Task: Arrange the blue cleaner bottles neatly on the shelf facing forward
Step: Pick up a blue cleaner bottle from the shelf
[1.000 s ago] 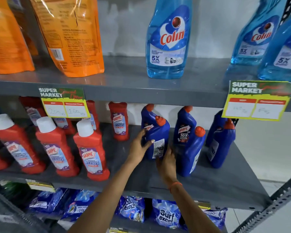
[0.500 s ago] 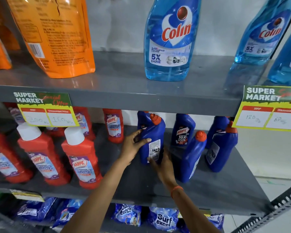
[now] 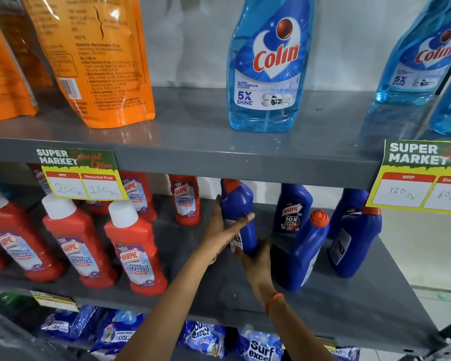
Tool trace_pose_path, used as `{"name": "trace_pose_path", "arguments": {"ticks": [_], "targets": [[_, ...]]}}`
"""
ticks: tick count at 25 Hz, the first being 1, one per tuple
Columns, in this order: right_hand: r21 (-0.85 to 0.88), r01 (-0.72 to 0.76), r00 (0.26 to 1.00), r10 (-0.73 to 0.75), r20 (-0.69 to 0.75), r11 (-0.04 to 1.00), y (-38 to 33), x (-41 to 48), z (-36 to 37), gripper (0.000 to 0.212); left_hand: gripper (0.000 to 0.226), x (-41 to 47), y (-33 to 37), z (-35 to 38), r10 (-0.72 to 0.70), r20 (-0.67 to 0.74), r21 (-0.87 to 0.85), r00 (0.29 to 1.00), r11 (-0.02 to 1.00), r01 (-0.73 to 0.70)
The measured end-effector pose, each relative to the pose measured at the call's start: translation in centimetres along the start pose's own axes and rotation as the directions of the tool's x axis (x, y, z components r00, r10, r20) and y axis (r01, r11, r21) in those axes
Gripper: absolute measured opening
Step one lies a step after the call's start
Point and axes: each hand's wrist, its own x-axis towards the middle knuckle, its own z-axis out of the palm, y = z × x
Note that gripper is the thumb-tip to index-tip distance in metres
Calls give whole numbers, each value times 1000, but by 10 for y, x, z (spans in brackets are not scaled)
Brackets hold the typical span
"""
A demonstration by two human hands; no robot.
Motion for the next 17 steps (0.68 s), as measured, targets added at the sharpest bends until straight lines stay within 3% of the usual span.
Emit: {"name": "trace_pose_path", "arguments": {"ticks": [1, 3, 5, 9, 11, 14, 17], "targets": [[-15, 12, 1000, -12, 15, 1000, 1, -2, 0, 41, 64, 1, 3, 1, -9, -60, 0, 998, 1000, 9], [-49, 14, 997, -10, 82, 999, 5, -3, -2, 42, 42, 4, 9, -2, -22, -180, -32, 983, 999, 17], [-85, 13, 987, 1, 160, 996, 6, -2, -5, 48, 27, 6, 11, -10, -12, -210, -28, 978, 1000, 6], [-41, -28, 911, 42, 411, 999, 2, 11, -14, 84, 28, 10, 13, -29, 81, -99, 2, 992, 997, -81], [-121, -25, 865, 82, 495, 992, -3, 19, -18, 88, 37, 8, 14, -34, 93, -3, -22, 996, 995, -93], [-229, -17, 878, 124, 463, 973, -3, 26, -17, 88, 44, 5, 7, -40, 71, 71, -89, 995, 994, -65], [-283, -7, 930, 110, 350, 959, 2, 23, -8, 93, 42, 2, -3, -47, 59, 49, -136, 997, 989, -52]]}}
